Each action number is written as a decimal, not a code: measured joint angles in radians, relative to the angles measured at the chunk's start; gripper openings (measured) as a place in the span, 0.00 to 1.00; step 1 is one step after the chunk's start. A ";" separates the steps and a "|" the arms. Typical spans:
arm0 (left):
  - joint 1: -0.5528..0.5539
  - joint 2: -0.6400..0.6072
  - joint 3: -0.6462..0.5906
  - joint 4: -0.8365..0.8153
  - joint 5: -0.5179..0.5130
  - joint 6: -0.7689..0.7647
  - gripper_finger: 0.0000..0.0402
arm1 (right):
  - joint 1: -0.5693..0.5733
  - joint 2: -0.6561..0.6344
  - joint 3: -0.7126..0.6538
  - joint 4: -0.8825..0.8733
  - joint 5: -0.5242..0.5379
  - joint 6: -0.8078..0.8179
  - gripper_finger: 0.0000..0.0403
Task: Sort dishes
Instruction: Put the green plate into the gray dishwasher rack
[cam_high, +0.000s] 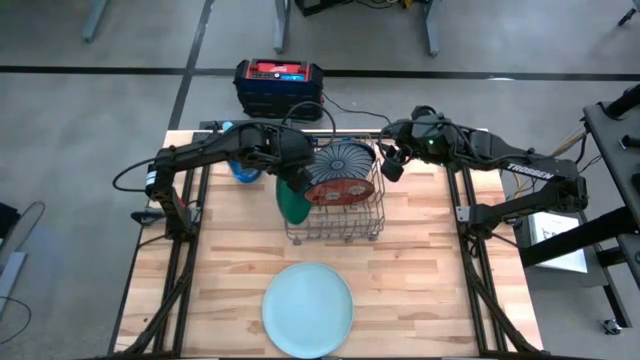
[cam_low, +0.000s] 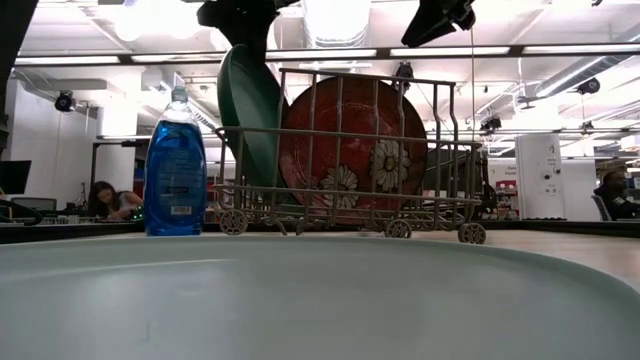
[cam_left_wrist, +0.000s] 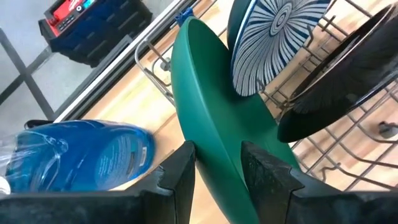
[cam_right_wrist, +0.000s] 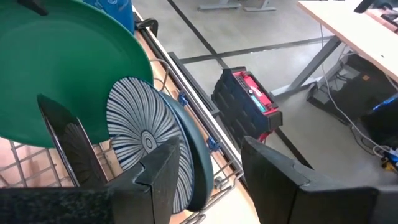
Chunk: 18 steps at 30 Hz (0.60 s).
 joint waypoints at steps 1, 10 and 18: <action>0.000 0.000 -0.005 0.001 -0.001 0.003 0.29 | 0.000 0.000 -0.003 0.000 0.000 0.001 0.41; 0.002 -0.001 -0.029 -0.002 -0.010 0.014 0.29 | 0.000 0.000 -0.040 0.009 -0.001 0.020 0.42; 0.002 -0.001 0.020 -0.001 -0.001 0.037 0.29 | 0.000 0.000 -0.078 0.040 0.000 0.031 0.43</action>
